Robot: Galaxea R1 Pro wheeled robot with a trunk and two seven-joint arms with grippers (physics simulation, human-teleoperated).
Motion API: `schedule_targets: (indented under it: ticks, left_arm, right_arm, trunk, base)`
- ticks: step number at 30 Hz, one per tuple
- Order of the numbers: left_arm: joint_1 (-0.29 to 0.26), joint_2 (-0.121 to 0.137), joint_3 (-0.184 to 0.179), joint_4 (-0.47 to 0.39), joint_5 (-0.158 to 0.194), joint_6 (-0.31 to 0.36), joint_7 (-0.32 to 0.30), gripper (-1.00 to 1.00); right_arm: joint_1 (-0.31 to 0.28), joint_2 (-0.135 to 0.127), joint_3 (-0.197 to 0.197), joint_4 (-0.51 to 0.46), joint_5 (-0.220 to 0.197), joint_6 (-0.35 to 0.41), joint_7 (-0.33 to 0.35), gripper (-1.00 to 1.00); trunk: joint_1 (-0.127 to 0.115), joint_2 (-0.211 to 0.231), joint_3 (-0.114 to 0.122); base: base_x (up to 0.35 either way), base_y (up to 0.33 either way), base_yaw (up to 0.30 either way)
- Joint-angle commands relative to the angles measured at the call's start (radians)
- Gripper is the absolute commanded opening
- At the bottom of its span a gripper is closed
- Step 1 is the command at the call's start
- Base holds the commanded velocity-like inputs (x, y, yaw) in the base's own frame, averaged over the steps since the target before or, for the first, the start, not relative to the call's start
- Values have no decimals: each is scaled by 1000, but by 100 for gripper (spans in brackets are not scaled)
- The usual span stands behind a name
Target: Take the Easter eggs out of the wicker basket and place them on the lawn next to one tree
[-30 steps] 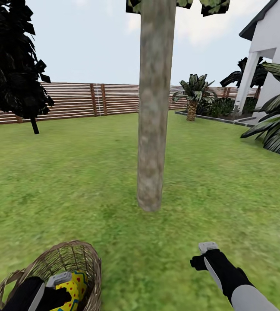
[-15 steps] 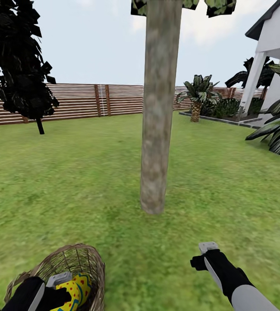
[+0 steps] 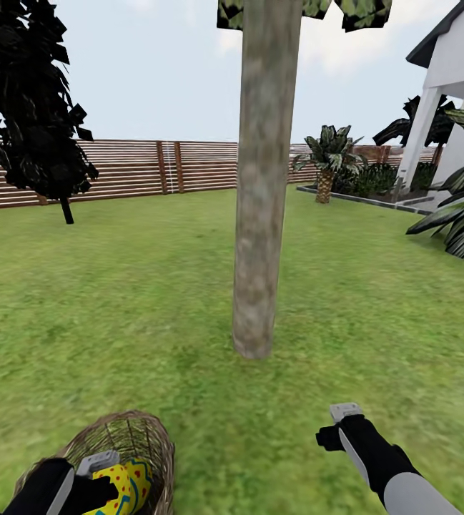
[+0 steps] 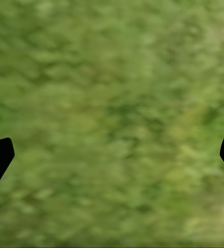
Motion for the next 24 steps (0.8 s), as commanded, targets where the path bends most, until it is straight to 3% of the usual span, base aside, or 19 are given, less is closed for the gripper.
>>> schedule_targets:
  ticks: [1, 24]
  left_arm:
    - [0, 0, 2, -1, 2, 5, -2, -100]
    - [0, 1, 2, -2, 2, 5, -2, -100]
  right_arm:
    - [0, -1, 5, -2, 6, 6, 0, 100]
    - [0, 0, 6, 25, 7, -18, 1, 100]
  trunk:
    - [-4, 7, 2]
    - [-92, 168, 74]
  base:
    - [0, 0, 0]
    - [0, 0, 0]
